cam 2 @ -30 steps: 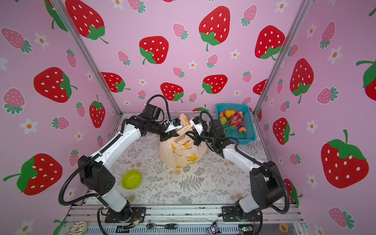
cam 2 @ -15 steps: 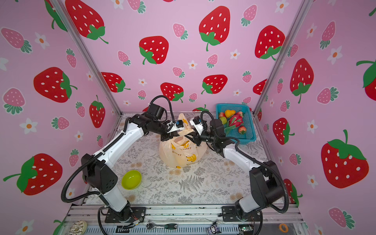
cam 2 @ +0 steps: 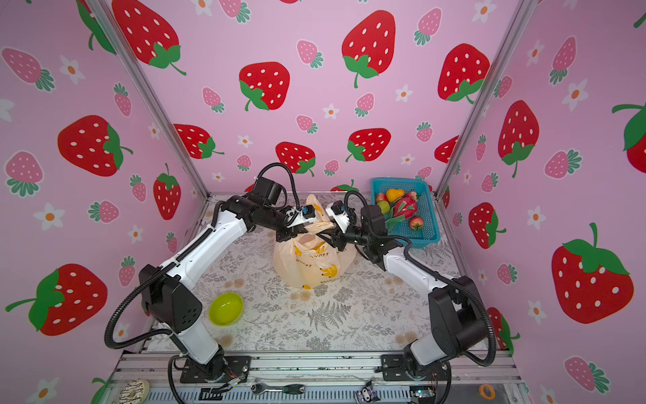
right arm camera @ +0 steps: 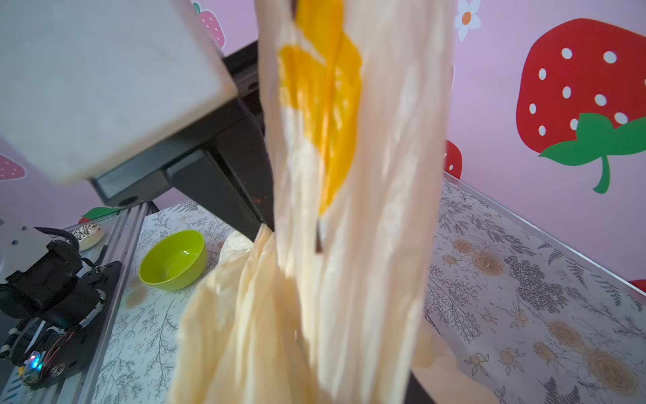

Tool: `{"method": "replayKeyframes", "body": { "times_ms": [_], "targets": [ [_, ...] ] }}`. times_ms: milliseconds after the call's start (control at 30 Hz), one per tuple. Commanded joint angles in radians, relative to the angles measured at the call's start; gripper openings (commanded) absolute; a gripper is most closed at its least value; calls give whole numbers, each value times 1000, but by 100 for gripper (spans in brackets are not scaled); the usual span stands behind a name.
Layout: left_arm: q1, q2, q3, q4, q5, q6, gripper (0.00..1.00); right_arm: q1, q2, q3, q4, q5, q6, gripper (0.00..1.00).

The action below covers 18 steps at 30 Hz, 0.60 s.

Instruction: Place the fake fruits into the plastic bag and tie a complex knot

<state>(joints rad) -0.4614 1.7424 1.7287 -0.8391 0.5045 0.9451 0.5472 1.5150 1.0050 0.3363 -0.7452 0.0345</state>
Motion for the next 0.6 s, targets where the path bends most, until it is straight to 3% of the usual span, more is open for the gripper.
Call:
{"method": "replayKeyframes", "body": {
  "times_ms": [0,200,367,567],
  "targets": [
    [-5,3,45,-30,11,3,0,-6,16,-3,-16,0,-47,44],
    [-6,9,42,-25,-8,0,0,-6,15,-6,8,-35,-31,48],
    [-10,25,48,-26,-27,-11,0,-6,23,-26,116,-94,53,50],
    [-16,25,42,-31,-22,1,0,-6,38,-28,164,-76,104,51]
  ]
}}
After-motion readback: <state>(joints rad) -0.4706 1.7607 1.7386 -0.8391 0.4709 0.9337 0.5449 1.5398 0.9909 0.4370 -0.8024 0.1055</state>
